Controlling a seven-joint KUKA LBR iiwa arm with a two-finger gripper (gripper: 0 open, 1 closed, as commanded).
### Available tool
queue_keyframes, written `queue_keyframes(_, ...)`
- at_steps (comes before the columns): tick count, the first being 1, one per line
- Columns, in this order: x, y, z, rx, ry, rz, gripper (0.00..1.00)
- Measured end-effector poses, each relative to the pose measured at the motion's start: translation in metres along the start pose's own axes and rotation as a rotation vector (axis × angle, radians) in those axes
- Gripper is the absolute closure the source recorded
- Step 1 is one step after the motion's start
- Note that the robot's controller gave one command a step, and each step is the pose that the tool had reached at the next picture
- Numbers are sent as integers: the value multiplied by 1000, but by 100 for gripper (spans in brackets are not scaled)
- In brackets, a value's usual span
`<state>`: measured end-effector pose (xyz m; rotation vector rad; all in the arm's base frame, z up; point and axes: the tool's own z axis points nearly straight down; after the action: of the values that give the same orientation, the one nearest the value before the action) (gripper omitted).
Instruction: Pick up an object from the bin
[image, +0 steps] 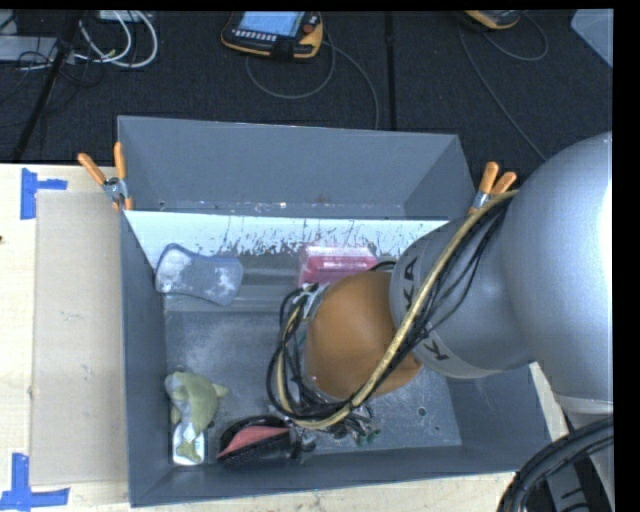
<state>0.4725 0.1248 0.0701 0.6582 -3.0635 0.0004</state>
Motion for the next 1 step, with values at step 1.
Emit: queue_keyframes(1,-10,-9,-126,-1,0,-42,100)
